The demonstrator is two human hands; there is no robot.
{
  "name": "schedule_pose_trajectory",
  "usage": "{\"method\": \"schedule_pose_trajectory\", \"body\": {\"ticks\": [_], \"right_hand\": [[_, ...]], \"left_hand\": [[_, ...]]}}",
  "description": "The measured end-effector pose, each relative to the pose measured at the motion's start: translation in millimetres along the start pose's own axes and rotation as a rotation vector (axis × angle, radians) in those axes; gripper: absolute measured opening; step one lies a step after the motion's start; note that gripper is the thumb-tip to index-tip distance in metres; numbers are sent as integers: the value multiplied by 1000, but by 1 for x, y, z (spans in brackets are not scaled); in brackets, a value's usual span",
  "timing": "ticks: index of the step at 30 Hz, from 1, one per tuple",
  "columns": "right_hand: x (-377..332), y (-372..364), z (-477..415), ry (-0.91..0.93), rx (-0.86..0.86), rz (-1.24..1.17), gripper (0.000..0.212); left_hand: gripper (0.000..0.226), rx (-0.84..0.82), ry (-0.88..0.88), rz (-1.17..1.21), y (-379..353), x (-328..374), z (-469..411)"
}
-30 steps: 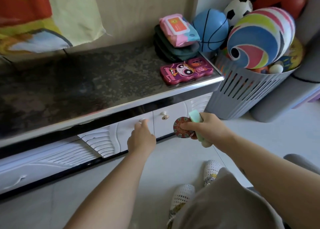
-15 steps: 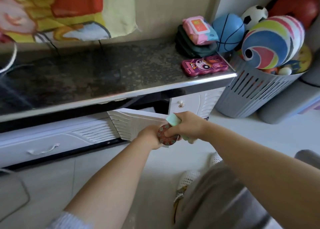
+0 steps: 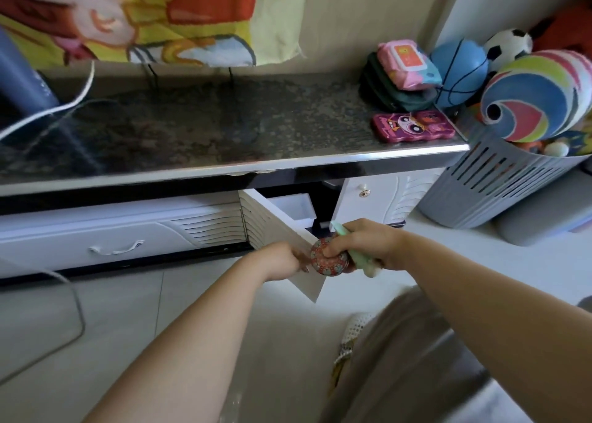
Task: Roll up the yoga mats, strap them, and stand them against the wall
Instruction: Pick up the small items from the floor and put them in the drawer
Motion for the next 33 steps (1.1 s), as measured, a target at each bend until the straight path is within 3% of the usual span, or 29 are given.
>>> {"method": "schedule_pose_trajectory", "body": {"ticks": [4,8,12,14,20,23,25,27,33], "right_hand": [[-6,-4,8,-32,-7,-70,9],[-9,-19,12,-13,-80,-80,6],[-13,-48,9,8,-174,-95,7],[-16,-56,8,4,-178,-84,8],[-22,-37,-4,52,18,-137,26],[-20,-17,-10,23,99,-178,34],[-14,-1,-15,1,144,-202,35],[-5,12,-21,-21,159,-202,38],[18,37,-51,-60,77,-87,42]], "left_hand": [[50,423,-21,282,1,-9,7],[55,415,-141,187,-9,-6,7],[35,458,-42,147,-5,-23,10],[32,476,-4,-11,2,-30,17],[42,525,17,-135,14,-38,32],[52,607,-200,-250,2,-9,33],[61,471,-331,-113,-10,12,27],[67,314,-351,134,-21,26,18],[41,406,-380,458,-41,28,-31]]}}
Point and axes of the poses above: each hand's wrist, its own z-axis away from the middle knuckle, its own y-axis out of the back of the hand, x = y × z, the point moved 1 cm from there along -z, towards the middle knuckle, and after that the axes turned 15 degrees about z, right-handed, at the moved point
